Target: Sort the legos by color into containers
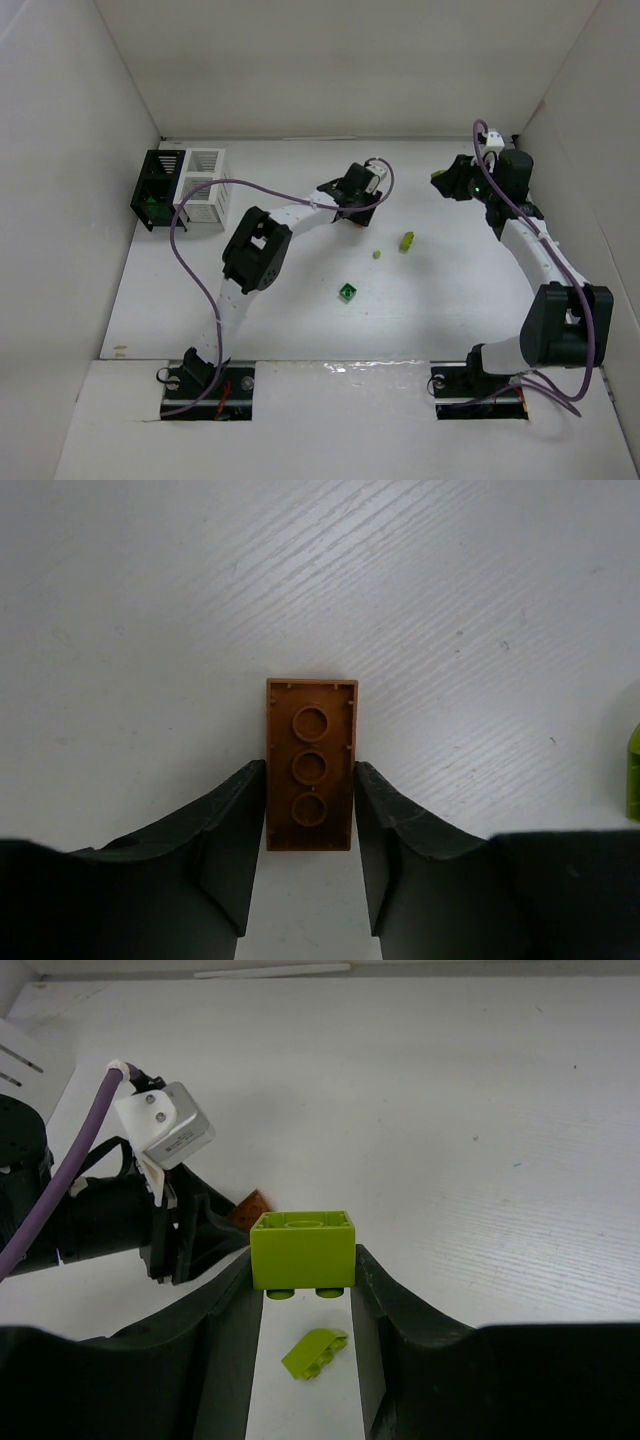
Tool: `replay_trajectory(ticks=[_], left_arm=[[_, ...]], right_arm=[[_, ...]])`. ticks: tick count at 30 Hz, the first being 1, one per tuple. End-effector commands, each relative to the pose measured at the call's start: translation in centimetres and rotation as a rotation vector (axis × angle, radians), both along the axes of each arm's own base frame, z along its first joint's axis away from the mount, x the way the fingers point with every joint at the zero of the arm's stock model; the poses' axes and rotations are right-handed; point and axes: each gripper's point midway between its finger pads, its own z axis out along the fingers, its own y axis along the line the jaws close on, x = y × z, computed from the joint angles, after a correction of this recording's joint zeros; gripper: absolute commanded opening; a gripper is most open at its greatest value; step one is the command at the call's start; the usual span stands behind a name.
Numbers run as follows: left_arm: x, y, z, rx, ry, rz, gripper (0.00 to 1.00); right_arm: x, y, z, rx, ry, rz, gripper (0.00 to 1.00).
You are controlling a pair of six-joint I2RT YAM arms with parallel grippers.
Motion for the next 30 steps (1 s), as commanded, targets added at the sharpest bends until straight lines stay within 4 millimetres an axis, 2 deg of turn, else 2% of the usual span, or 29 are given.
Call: replay_trajectory(ticks=[1, 2, 4, 5, 6, 7, 8, 9, 10, 11, 12, 14, 15, 16, 17, 18, 19, 20, 21, 22, 23, 24, 26, 28, 29, 30], left_arm=[[0.3, 1.0, 0.8, 0.037, -0.035, 0.045, 0.35], [0.3, 1.1, 1.4, 0.033, -0.049, 0.039, 0.19], [-0.1, 2.0, 1.8, 0.032, -0.048, 0.036, 0.02], [0.0, 2.2, 3.7, -0.006, -0.057, 0.028, 0.0], [-0.3, 2.2, 4.8, -0.022, -0.065, 0.022, 0.0], [-0.4, 3.3, 5.1, -0.025, -0.066, 0.023, 0.0], [0.1, 4.2, 8.6, -0.071, -0.112, 0.037, 0.0], [0.4, 4.8, 10.1, -0.086, -0.144, 0.04, 0.0], [0.4, 5.3, 11.6, -0.109, -0.159, 0.042, 0.0], [0.5, 6.2, 13.2, -0.12, -0.178, 0.041, 0.0], [1.2, 8.4, 16.6, -0.158, -0.219, 0.073, 0.0], [2.0, 11.5, 19.6, -0.188, -0.259, 0.121, 0.0], [3.1, 15.2, 22.5, -0.207, -0.306, 0.186, 0.0], [3.7, 17.2, 23.6, -0.211, -0.329, 0.226, 0.0], [4.2, 19.1, 25.5, -0.219, -0.361, 0.262, 0.0], [4.9, 21.3, 26.5, -0.206, -0.388, 0.303, 0.0], [5.8, 25.3, 26.9, -0.165, -0.398, 0.388, 0.0], [6.3, 27.4, 27.5, -0.136, -0.42, 0.421, 0.0], [6.6, 29.1, 29.1, -0.131, -0.449, 0.447, 0.0], [7.3, 32.5, 28.8, -0.105, -0.446, 0.519, 0.0], [7.4, 34.1, 28.8, -0.098, -0.448, 0.55, 0.0], [7.6, 35.3, 29.2, -0.103, -0.456, 0.566, 0.0], [8.0, 38.2, 27.8, -0.09, -0.423, 0.612, 0.0], [8.2, 38.9, 27.3, -0.067, -0.416, 0.611, 0.0], [8.2, 39.5, 27.2, -0.051, -0.411, 0.612, 0.0], [8.5, 39.5, 26.6, -0.047, -0.4, 0.612, 0.0]], right_arm=[[1.2, 0.1, 2.0, 0.009, -0.066, 0.014, 0.0], [1.2, 0.1, 2.0, 0.009, -0.066, 0.014, 0.0], [1.8, 0.7, 1.7, 0.013, -0.057, 0.035, 0.0], [1.9, 0.7, 2.1, 0.013, -0.066, 0.035, 0.0], [2.0, 2.1, 1.9, 0.017, -0.058, 0.071, 0.0], [2.4, 2.7, 1.8, 0.007, -0.062, 0.09, 0.0], [2.6, 3.5, 2.2, 0.007, -0.076, 0.107, 0.0], [2.6, 4.9, 2.2, 0.001, -0.08, 0.141, 0.0], [2.9, 5.8, 3.0, 0.001, -0.105, 0.16, 0.0], [3.2, 6.6, 2.5, 0.002, -0.091, 0.178, 0.0], [3.4, 7.4, 2.6, -0.006, -0.099, 0.198, 0.0], [3.5, 10.2, 2.8, -0.008, -0.109, 0.264, 0.0], [3.3, 11.7, 2.8, -0.006, -0.111, 0.296, 0.0], [3.4, 12.5, 2.9, -0.005, -0.113, 0.312, 0.0], [3.7, 13.3, 3.5, -0.012, -0.134, 0.33, 0.0], [4.0, 14.1, 3.0, -0.011, -0.124, 0.344, 0.0], [4.1, 14.8, 3.0, -0.011, -0.125, 0.357, 0.0], [4.0, 15.9, 3.1, -0.009, -0.128, 0.379, 0.0], [4.6, 16.6, 3.1, -0.008, -0.13, 0.389, 0.0], [4.7, 17.2, 3.2, -0.007, -0.135, 0.399, 0.0], [4.9, 17.7, 3.2, -0.006, -0.136, 0.408, 0.0], [5.1, 18.5, 3.9, -0.004, -0.153, 0.421, 0.0], [5.5, 19.5, 3.4, -0.004, -0.146, 0.435, 0.0], [5.8, 20.2, 3.8, -0.002, -0.158, 0.446, 0.0], [6.0, 20.2, 3.2, -0.003, -0.146, 0.446, 0.0], [6.0, 20.7, 3.7, -0.004, -0.158, 0.446, 0.0]])
